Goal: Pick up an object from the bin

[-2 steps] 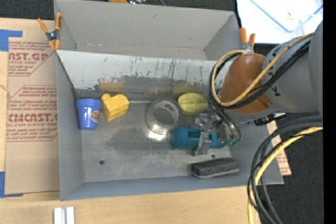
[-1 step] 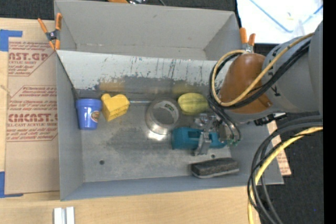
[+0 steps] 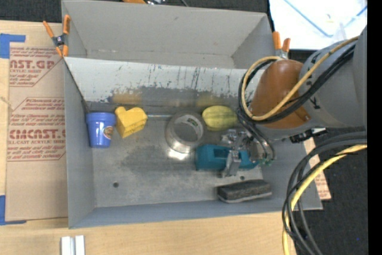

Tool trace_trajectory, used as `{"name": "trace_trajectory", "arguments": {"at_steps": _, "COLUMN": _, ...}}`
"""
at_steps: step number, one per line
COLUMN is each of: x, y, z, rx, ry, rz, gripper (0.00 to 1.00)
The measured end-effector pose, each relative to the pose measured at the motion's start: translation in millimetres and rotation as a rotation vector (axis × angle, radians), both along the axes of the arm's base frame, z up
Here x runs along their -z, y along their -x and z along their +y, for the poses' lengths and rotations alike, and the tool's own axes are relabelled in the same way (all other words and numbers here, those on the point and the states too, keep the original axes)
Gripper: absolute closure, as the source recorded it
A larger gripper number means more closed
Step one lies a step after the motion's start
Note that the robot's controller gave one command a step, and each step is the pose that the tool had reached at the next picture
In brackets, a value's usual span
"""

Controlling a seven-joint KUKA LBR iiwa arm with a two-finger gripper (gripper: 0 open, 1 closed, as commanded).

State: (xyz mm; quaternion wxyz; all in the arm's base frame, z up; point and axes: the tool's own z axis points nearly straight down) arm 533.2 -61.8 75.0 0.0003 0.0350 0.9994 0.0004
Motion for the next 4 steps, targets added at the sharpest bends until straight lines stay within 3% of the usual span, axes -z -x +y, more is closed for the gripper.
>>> {"name": "trace_trajectory", "arguments": {"at_steps": 3, "x": -64, "y": 4.2, "z": 1, "rx": 0.000, "ry": -0.003, "rz": 0.015, "gripper": 1.00}}
{"name": "trace_trajectory", "arguments": {"at_steps": 4, "x": -112, "y": 2.3, "z": 1, "rx": -0.001, "ry": -0.002, "rz": 0.008, "gripper": 1.00}}
